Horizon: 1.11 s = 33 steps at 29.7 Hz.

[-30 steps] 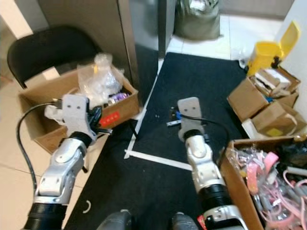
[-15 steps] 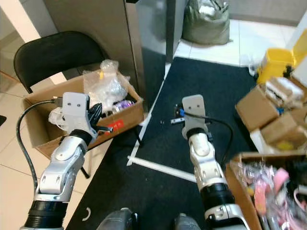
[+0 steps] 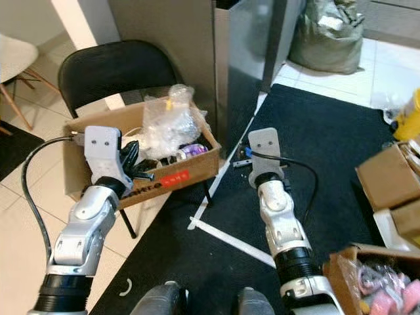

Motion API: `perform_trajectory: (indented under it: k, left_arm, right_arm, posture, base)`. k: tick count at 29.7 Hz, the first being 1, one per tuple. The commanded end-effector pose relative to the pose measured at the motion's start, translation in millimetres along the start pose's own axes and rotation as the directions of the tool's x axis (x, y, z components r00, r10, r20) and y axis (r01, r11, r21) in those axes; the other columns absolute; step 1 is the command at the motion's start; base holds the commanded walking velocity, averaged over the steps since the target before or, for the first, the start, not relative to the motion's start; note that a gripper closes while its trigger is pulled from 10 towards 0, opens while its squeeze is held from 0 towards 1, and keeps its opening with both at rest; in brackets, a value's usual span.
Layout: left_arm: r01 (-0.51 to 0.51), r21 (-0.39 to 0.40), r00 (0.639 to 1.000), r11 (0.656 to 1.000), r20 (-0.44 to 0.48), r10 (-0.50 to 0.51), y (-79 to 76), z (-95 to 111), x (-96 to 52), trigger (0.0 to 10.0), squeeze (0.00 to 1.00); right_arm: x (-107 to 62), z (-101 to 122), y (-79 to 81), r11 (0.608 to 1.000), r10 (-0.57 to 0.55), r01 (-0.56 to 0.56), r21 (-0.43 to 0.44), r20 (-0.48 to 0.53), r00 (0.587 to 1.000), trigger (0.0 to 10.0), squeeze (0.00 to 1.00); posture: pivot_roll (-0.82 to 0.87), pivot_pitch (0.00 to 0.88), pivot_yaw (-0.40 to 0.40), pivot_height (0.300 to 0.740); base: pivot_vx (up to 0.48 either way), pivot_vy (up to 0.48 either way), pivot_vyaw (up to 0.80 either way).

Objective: Picking trash to rubbish bin

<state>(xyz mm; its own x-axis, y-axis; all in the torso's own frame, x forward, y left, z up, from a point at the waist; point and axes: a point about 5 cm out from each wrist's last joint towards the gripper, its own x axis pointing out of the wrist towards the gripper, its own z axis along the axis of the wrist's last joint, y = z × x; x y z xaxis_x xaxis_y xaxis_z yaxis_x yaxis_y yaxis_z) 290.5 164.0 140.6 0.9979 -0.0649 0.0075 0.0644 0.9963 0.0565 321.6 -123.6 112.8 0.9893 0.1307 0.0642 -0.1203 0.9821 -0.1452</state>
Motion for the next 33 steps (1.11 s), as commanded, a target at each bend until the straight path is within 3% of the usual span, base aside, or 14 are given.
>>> perform_trajectory:
  k: [1,30,33]
  left_arm:
    - [-0.012,0.008,1.000,1.000,-0.021,0.012,3.0,-4.4,-1.2,10.0,0.00]
    - [-0.017,-0.003,1.000,1.000,-0.020,0.017,1.3,-4.5,-0.9,10.0,0.00]
    - [-0.020,-0.003,1.000,1.000,-0.019,0.020,2.2,-4.0,-0.2,10.0,0.00]
  right_arm:
    - [-0.4,-1.3,3.2,1.000,0.010,-0.010,-0.005,-0.002,1.000,10.0,0.00]
    - [1.8,-0.8,5.4,1.000,0.020,-0.020,-0.017,0.003,1.000,10.0,0.00]
    - [2.5,-1.6,3.6,1.000,0.004,-0.004,0.016,-0.004,1.000,10.0,0.00]
  posture:
    - [0.07,0.077,-0.003,0.740]
    - [0.07,0.080,-0.013,0.740]
    - [0.07,0.081,-0.014,0.740]
  base:
    - [0.259,0.000,0.49]
    - [0.261,0.000,0.49]
    - [0.260,0.000,0.00]
